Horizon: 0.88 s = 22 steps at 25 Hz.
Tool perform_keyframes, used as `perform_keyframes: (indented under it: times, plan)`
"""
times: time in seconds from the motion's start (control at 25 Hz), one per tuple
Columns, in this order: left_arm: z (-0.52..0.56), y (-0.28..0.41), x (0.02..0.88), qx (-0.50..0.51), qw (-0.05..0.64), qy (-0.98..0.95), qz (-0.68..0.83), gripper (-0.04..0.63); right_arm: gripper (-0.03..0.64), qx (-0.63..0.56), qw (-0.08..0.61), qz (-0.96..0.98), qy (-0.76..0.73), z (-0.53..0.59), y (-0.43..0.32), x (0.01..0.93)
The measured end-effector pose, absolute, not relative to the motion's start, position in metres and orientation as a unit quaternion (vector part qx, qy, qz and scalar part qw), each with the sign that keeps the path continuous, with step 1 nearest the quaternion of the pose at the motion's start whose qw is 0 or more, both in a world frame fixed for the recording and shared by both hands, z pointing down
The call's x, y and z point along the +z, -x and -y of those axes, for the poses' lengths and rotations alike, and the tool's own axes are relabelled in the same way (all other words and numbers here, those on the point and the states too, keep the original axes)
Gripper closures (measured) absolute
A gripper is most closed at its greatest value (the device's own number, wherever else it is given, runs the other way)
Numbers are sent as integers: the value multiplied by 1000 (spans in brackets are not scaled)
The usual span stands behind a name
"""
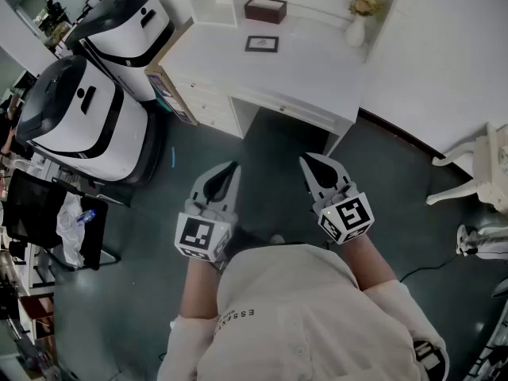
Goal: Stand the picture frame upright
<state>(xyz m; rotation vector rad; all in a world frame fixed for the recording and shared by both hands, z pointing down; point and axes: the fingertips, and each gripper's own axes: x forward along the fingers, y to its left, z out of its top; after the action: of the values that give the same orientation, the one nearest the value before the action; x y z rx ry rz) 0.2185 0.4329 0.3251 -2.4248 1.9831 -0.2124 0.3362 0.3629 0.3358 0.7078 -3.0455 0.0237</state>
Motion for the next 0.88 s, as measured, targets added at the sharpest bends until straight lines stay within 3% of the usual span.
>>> perform_keyframes:
  times: [0.68,0.76,0.8,0.84,0.88]
  plan:
    - [-435,-227,329,-50,-12,776,-629,591,600,8,13,977,-213,-366,-333,342]
    - [-433,-226,331,-39,-17,774,-632,535,597,4,28,979,-201,-368,-330,348]
    - [-431,-226,334,-45,-21,775,-630,423,558,3,37,980,-195,-368,-329,352]
    - [-429,-227,338,-55,-24,777,-627,364,434,4,42,980,-192,-367,-327,354]
    - [-428,-227,342,-63,-27,779,-623,364,413,6,44,980,-194,-364,-327,356]
